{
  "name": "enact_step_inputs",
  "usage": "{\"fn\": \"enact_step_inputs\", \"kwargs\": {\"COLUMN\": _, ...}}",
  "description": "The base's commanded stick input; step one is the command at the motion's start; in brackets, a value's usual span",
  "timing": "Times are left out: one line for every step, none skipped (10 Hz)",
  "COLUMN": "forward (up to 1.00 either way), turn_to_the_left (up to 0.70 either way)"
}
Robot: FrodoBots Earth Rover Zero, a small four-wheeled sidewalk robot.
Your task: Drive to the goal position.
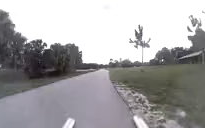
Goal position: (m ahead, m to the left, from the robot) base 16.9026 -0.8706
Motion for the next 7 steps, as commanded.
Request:
{"fn": "enact_step_inputs", "kwargs": {"forward": 0.85, "turn_to_the_left": 0.24}}
{"fn": "enact_step_inputs", "kwargs": {"forward": 0.85, "turn_to_the_left": 0.18}}
{"fn": "enact_step_inputs", "kwargs": {"forward": 0.85, "turn_to_the_left": 0.23}}
{"fn": "enact_step_inputs", "kwargs": {"forward": 0.85, "turn_to_the_left": 0.27}}
{"fn": "enact_step_inputs", "kwargs": {"forward": 0.85, "turn_to_the_left": 0.32}}
{"fn": "enact_step_inputs", "kwargs": {"forward": 0.85, "turn_to_the_left": 0.34}}
{"fn": "enact_step_inputs", "kwargs": {"forward": 0.85, "turn_to_the_left": 0.15}}
